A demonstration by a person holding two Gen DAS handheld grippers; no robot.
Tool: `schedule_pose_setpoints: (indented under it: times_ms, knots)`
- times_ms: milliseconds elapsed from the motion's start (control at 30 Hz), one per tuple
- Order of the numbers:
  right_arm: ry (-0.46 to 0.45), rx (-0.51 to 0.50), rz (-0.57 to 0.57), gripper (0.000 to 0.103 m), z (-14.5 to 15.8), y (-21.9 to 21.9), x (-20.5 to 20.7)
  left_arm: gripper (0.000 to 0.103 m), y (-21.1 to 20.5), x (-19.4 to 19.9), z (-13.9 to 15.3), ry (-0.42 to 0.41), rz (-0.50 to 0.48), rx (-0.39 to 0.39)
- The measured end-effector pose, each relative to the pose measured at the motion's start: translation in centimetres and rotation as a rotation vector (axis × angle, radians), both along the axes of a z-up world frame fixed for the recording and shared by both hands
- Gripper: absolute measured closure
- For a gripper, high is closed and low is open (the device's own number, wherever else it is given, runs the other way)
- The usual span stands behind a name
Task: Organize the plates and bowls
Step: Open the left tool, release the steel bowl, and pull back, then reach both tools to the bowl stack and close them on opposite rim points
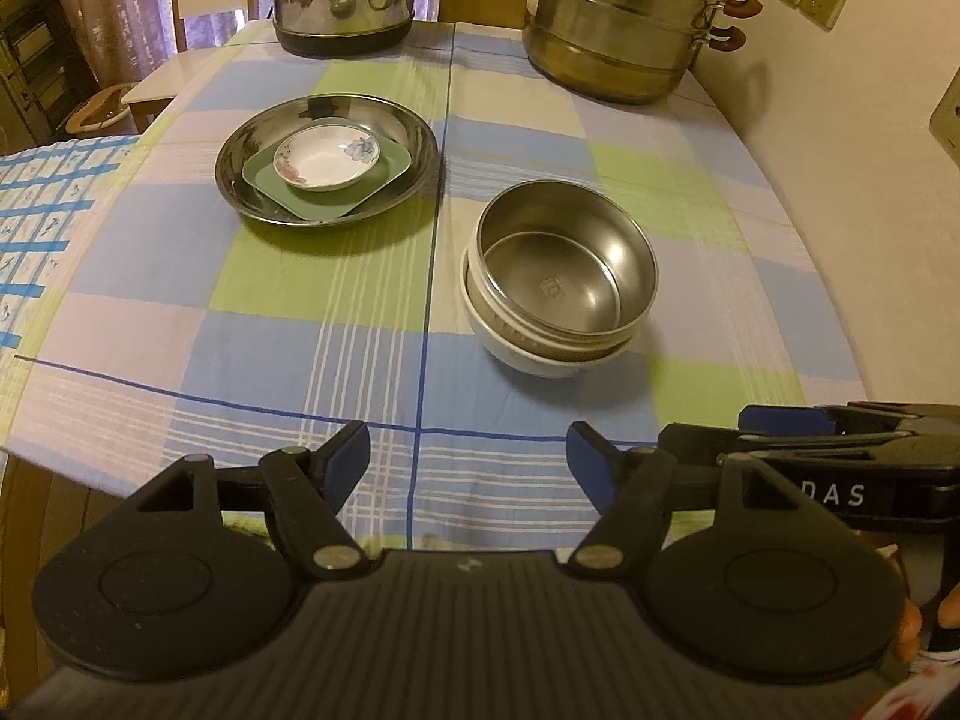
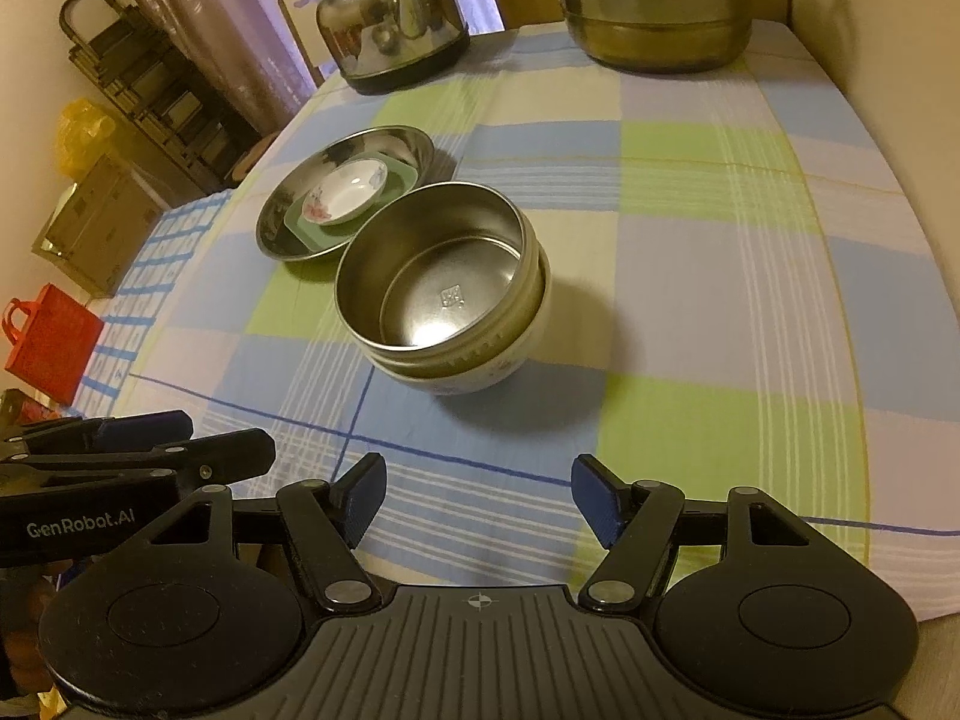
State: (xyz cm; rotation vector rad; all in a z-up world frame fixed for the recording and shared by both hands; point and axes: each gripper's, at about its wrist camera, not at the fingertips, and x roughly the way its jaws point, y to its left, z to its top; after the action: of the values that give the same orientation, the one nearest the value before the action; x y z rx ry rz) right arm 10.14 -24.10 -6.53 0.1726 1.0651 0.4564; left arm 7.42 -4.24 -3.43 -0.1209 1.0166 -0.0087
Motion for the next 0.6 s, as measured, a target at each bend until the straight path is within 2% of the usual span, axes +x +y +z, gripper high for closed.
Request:
schedule_pose_setpoints:
  times_ms: [400,600]
  knots:
    - [0.026,-0.005,0.025,0.034,-0.9,0.6,0.3,0.032,0.9,-0.3,-0.8,0.032,0.028,0.004]
    - [0.035,0.001,-0.007,0.034,-1.2,0.7,1.1,0.031,1.8,0.4,-1.1,0.033,0.024,-0.016]
